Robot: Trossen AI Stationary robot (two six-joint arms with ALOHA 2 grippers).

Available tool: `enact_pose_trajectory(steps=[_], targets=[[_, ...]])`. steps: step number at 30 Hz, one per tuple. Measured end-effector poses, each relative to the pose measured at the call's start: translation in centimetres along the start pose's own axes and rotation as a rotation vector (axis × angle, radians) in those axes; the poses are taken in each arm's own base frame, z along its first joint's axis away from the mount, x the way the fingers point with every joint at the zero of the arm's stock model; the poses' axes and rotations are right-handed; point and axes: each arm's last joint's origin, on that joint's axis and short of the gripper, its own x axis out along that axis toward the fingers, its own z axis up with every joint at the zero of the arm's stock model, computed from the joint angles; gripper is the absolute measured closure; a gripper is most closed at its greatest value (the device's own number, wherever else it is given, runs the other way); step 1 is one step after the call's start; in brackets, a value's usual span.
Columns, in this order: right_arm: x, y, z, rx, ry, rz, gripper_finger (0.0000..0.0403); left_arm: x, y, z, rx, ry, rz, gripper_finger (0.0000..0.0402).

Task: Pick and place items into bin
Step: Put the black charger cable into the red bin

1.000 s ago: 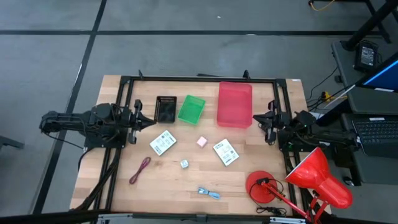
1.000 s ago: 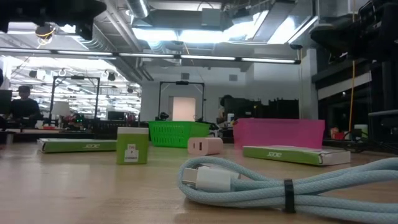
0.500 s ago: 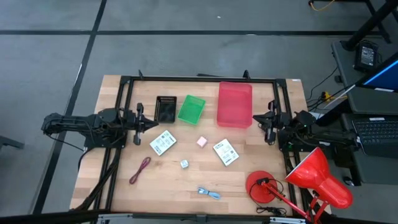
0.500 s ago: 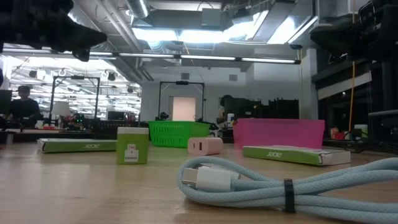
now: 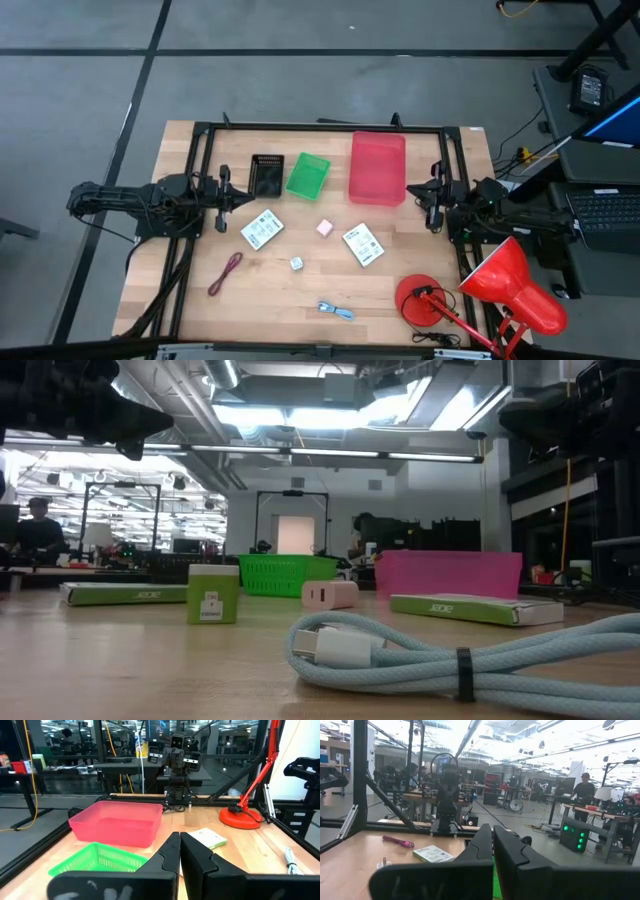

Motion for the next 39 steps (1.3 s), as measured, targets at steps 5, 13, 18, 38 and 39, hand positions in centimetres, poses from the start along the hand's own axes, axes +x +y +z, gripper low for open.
enact_pose_trajectory(steps=[5, 13, 18, 38, 39], targets=[[0.0, 0.1, -0.4, 0.003, 0.039, 0.005, 0.0402, 0.0, 0.0, 0.0, -0.013, 0.001, 0.0, 0.0395], [0.0, 0.1, -0.4, 0.04, 0.046, 0.005, 0.0402, 0.0, 0.0, -0.1, 0.003, 0.005, 0.001, 0.0395], [0.0, 0.1, -1.1, 0.137, 0.111, 0.007, 0.0402, 0.0, 0.0, 0.0, -0.037, 0.005, 0.001, 0.0395], [1.7, -0.2, -0.4, 0.137, 0.275, -0.09, 0.0402, 0.0, 0.1, 0.0, -0.117, 0.003, 0.025, 0.0395], [1.9, -0.3, -0.3, 0.137, 0.282, -0.089, 0.0402, 0.0, 0.1, 0.0, -0.117, 0.002, 0.033, 0.0395]])
